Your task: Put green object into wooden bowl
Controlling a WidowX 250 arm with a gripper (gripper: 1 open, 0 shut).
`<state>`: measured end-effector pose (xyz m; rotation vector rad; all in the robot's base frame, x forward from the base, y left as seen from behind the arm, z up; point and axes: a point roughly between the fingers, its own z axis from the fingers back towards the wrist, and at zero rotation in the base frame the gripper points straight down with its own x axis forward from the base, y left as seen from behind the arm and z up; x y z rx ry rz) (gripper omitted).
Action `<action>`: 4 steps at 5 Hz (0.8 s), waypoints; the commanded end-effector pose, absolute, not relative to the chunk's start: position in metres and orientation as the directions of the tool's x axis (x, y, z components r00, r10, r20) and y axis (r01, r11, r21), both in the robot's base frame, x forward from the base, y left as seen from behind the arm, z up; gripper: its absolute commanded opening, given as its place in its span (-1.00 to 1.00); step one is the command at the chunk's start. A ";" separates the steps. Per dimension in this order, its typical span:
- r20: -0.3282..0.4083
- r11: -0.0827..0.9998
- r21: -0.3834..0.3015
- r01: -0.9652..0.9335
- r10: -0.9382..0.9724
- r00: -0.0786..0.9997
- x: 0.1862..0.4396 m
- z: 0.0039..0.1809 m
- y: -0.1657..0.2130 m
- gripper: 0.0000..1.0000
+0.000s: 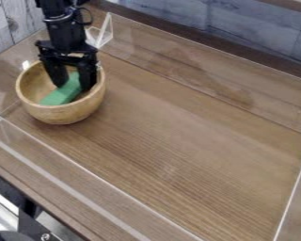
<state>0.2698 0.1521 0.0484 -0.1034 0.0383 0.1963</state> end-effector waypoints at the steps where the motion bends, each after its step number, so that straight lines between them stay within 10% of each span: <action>1: 0.005 0.965 -0.086 -0.247 0.249 0.969 0.282 0.063 0.151 1.00; 3: 0.009 0.967 -0.099 -0.235 0.237 0.972 0.285 0.070 0.135 1.00; 4: 0.007 0.970 -0.100 -0.223 0.225 0.974 0.285 0.071 0.126 -1.00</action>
